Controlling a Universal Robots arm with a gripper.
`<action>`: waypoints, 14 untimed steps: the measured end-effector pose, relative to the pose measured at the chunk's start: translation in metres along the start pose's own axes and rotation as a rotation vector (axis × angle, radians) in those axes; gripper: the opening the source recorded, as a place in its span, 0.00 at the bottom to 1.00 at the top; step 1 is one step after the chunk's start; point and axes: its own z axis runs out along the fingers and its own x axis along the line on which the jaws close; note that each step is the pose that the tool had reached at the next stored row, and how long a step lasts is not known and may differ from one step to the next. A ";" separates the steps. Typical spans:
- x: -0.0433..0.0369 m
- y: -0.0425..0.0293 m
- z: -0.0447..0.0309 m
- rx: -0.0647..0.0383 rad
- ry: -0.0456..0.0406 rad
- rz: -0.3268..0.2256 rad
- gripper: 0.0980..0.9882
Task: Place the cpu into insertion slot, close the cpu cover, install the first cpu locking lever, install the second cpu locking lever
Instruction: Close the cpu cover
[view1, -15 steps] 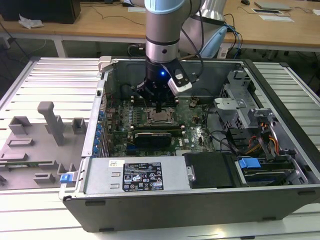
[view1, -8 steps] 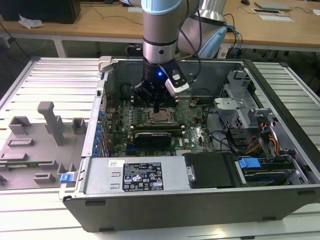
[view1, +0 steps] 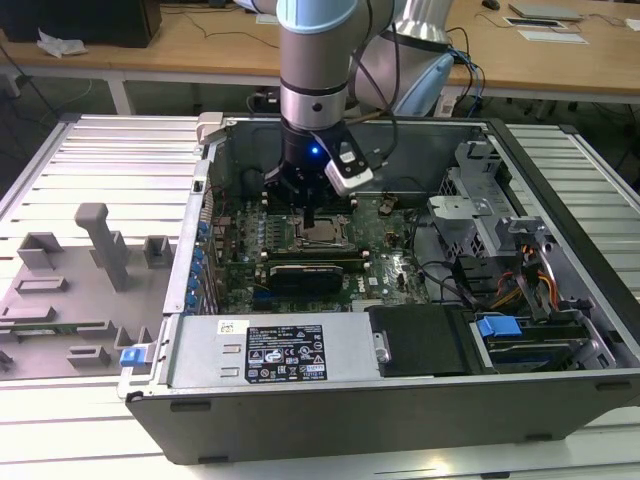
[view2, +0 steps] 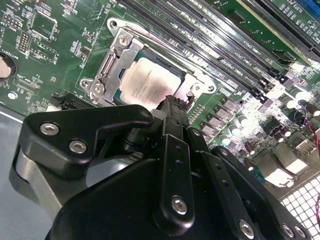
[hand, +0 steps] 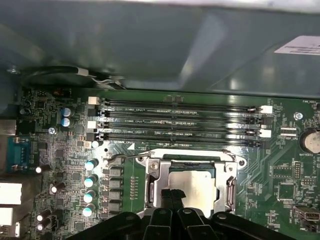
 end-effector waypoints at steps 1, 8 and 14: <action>0.0004 -0.0001 0.0004 -0.002 -0.0011 -0.002 0.01; 0.0047 -0.0017 0.0030 -0.020 -0.0093 -0.020 0.01; 0.0083 -0.0021 0.0046 -0.027 -0.0115 -0.029 0.01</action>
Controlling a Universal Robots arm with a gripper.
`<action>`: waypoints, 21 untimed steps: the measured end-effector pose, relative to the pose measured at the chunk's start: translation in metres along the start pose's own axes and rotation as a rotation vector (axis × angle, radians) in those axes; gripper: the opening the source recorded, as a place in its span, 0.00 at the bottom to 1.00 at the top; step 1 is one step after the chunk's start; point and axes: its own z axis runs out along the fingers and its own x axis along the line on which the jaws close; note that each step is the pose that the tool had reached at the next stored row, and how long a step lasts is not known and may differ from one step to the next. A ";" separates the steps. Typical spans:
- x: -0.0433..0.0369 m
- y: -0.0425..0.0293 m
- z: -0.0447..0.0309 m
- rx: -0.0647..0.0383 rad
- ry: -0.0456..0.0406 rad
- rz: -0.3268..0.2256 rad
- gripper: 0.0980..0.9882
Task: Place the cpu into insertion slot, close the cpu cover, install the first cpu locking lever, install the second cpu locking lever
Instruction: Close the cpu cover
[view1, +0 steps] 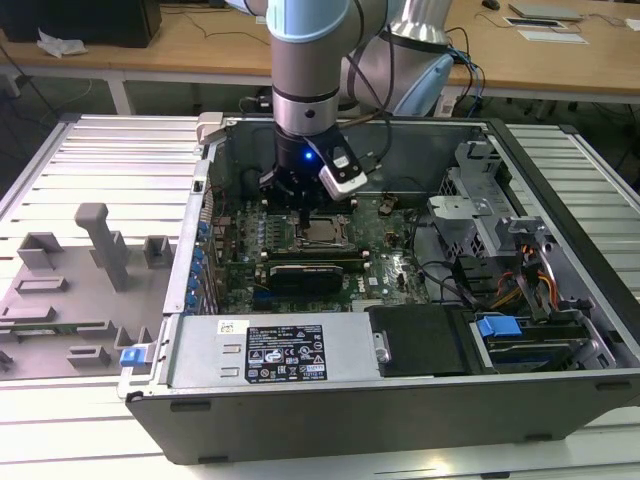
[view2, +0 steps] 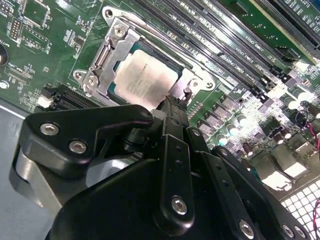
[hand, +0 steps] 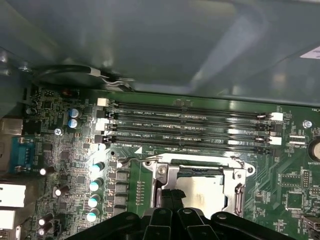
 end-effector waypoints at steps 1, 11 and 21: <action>0.0001 -0.0001 0.0008 0.000 0.0001 -0.001 0.01; 0.0013 -0.0007 0.0092 0.000 0.0006 -0.011 0.01; -0.0007 -0.0008 0.0106 0.000 0.0006 -0.012 0.01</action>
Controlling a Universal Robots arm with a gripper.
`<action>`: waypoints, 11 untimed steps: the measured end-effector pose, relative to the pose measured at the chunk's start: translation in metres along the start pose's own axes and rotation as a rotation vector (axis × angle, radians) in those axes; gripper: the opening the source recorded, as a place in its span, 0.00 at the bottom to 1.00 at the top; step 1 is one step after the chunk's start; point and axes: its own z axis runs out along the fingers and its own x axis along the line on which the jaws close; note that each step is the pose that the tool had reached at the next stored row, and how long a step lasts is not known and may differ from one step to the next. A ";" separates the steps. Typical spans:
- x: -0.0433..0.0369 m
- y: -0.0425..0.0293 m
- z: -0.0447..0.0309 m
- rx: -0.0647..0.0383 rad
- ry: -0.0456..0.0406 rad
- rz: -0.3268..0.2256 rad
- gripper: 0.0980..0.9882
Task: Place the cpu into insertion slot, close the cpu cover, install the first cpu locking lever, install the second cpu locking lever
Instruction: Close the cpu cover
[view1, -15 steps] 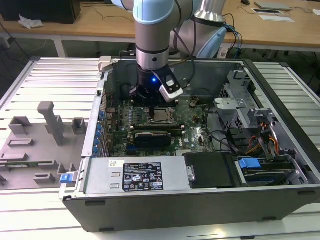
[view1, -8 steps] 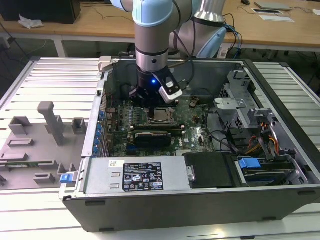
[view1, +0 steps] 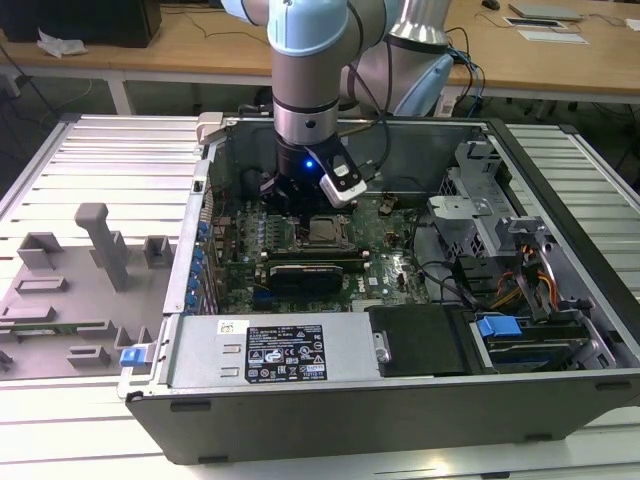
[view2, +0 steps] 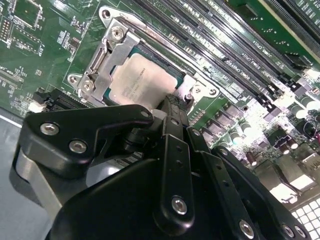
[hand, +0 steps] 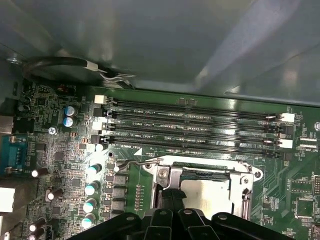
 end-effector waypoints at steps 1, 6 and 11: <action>-0.0001 0.0001 -0.0018 0.000 -0.0001 0.000 0.01; -0.0005 0.0005 -0.0144 0.001 -0.0001 0.000 0.01; -0.0017 0.0004 -0.0148 0.001 0.0002 0.000 0.01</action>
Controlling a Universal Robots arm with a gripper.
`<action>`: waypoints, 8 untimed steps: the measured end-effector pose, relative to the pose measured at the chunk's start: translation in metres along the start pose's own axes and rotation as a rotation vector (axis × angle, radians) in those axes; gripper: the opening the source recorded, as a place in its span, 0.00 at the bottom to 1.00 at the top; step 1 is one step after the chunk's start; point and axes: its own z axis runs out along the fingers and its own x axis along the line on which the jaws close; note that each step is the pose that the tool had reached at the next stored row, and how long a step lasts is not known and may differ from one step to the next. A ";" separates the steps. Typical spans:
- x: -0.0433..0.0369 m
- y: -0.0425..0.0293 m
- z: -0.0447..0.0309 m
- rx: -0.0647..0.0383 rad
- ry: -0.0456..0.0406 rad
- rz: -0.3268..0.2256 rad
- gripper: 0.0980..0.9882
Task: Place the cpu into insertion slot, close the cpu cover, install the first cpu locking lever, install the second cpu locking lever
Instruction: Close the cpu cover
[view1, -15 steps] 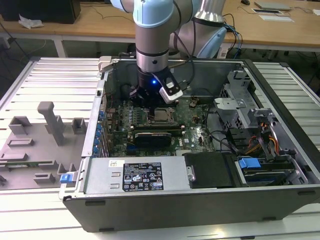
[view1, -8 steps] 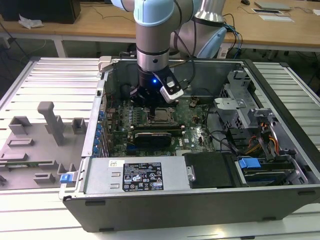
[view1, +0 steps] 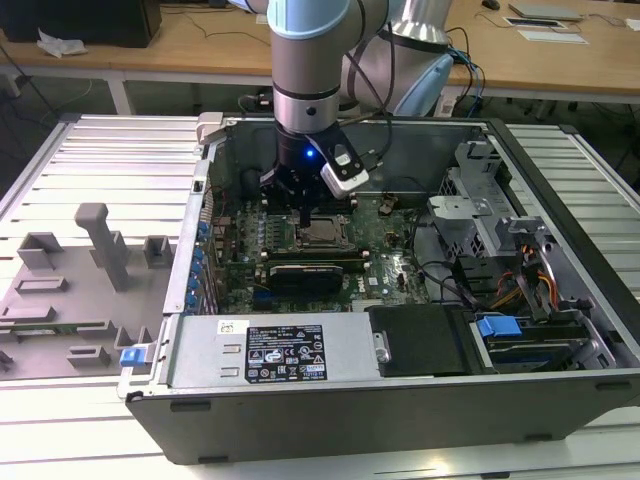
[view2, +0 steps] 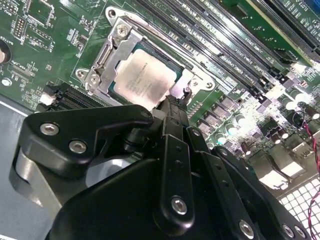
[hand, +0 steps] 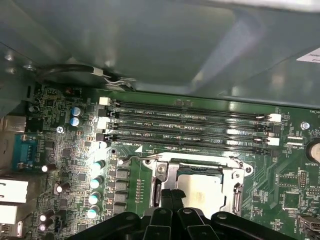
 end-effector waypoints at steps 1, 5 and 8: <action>-0.0012 -0.0001 0.0001 0.000 -0.0001 0.000 0.01; -0.0121 -0.0011 0.0005 0.000 -0.0002 0.000 0.01; -0.0173 -0.0016 0.0004 0.000 -0.0001 0.000 0.01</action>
